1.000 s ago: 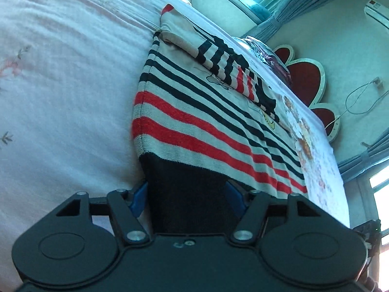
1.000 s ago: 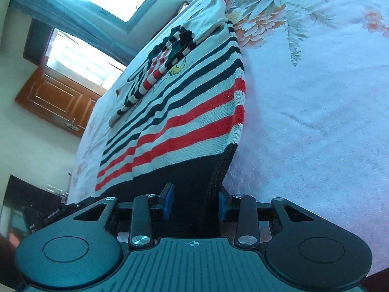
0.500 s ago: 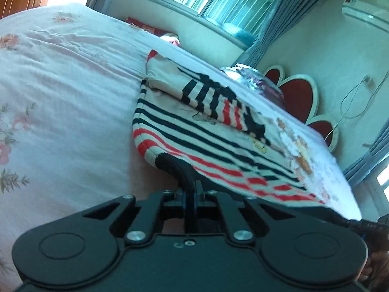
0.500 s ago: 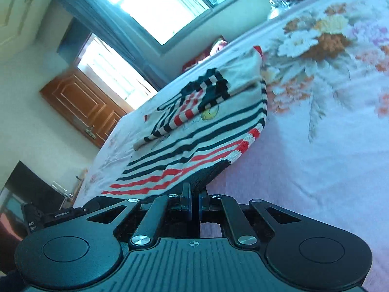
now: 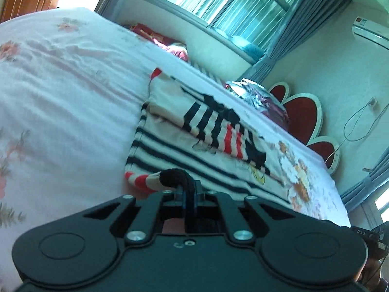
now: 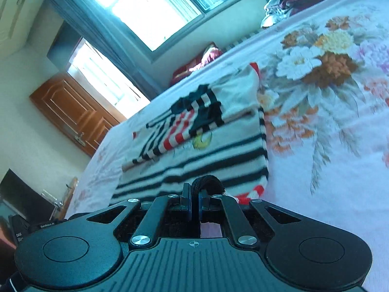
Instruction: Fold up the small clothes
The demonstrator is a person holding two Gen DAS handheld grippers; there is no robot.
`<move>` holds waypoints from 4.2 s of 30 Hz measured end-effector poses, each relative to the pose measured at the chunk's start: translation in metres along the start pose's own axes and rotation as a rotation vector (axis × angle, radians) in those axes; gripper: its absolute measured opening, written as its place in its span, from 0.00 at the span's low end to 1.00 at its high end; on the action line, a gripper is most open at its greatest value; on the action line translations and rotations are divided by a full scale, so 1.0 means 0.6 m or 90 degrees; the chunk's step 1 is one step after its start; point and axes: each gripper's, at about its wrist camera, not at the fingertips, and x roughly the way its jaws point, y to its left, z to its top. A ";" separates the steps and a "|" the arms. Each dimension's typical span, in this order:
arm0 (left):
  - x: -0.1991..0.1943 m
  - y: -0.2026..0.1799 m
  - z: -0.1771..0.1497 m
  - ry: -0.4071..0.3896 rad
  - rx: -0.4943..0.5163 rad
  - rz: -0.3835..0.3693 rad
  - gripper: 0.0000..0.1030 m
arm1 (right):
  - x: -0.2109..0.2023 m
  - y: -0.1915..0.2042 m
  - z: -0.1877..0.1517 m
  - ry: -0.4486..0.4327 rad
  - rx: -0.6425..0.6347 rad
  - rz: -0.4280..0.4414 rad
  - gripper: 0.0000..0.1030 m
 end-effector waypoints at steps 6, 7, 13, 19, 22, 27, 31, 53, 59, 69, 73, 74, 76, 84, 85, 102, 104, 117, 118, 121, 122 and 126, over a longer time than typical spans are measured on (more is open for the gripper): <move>0.105 -0.033 0.135 -0.036 0.008 -0.028 0.04 | 0.074 0.007 0.146 -0.056 0.039 0.007 0.04; 0.129 -0.035 0.160 -0.036 0.005 -0.029 0.04 | 0.093 0.005 0.170 -0.059 0.046 0.004 0.04; 0.299 -0.023 0.257 0.021 0.004 -0.013 0.04 | 0.239 -0.054 0.284 -0.039 0.109 -0.019 0.04; 0.446 0.025 0.291 0.086 -0.016 0.004 0.04 | 0.369 -0.138 0.339 0.004 0.187 -0.042 0.04; 0.482 0.037 0.298 0.097 -0.013 -0.003 0.05 | 0.416 -0.168 0.358 0.014 0.198 -0.049 0.04; 0.467 0.042 0.312 0.006 -0.033 -0.014 0.80 | 0.414 -0.163 0.384 -0.053 0.138 -0.086 0.75; 0.478 0.016 0.323 0.028 0.066 0.001 0.67 | 0.403 -0.156 0.389 -0.049 0.075 -0.082 0.77; 0.566 -0.019 0.317 0.062 0.240 0.213 0.06 | 0.534 -0.092 0.312 0.037 -0.344 -0.289 0.03; 0.566 -0.036 0.299 0.041 0.284 0.246 0.15 | 0.535 -0.093 0.309 0.037 -0.336 -0.301 0.03; 0.553 -0.178 0.239 0.058 0.367 0.112 0.61 | 0.571 0.052 0.256 0.069 -0.417 -0.183 0.40; 0.580 -0.187 0.197 0.111 0.395 0.094 0.63 | 0.607 0.069 0.222 0.104 -0.442 -0.158 0.40; 0.576 -0.170 0.199 0.104 0.385 0.100 0.63 | 0.605 0.061 0.225 0.105 -0.441 -0.161 0.40; 0.562 -0.126 0.213 0.085 0.361 0.143 0.64 | 0.586 0.026 0.242 0.087 -0.429 -0.225 0.40; 0.536 -0.101 0.232 0.069 0.361 0.193 0.63 | 0.511 -0.056 0.295 0.068 -0.346 -0.312 0.41; 0.530 -0.112 0.233 0.064 0.358 0.192 0.64 | 0.505 -0.043 0.292 0.053 -0.356 -0.316 0.41; 0.452 -0.108 0.143 0.072 0.349 0.171 0.76 | 0.440 -0.014 0.193 0.104 -0.371 -0.307 0.41; 0.434 -0.084 0.149 0.066 0.325 0.174 0.76 | 0.423 -0.025 0.194 0.110 -0.373 -0.315 0.41; 0.428 -0.211 0.028 0.111 0.392 0.140 0.71 | 0.456 0.106 0.061 0.165 -0.399 -0.223 0.41; 0.423 -0.210 0.022 0.105 0.399 0.141 0.71 | 0.450 0.103 0.051 0.154 -0.398 -0.227 0.41; 0.403 -0.196 0.026 0.095 0.389 0.135 0.71 | 0.435 0.103 0.046 0.148 -0.404 -0.219 0.41; 0.398 -0.188 0.031 0.091 0.380 0.139 0.71 | 0.428 0.098 0.053 0.141 -0.394 -0.216 0.41; 0.366 -0.139 0.058 0.069 0.356 0.179 0.70 | 0.390 0.056 0.082 0.122 -0.374 -0.284 0.41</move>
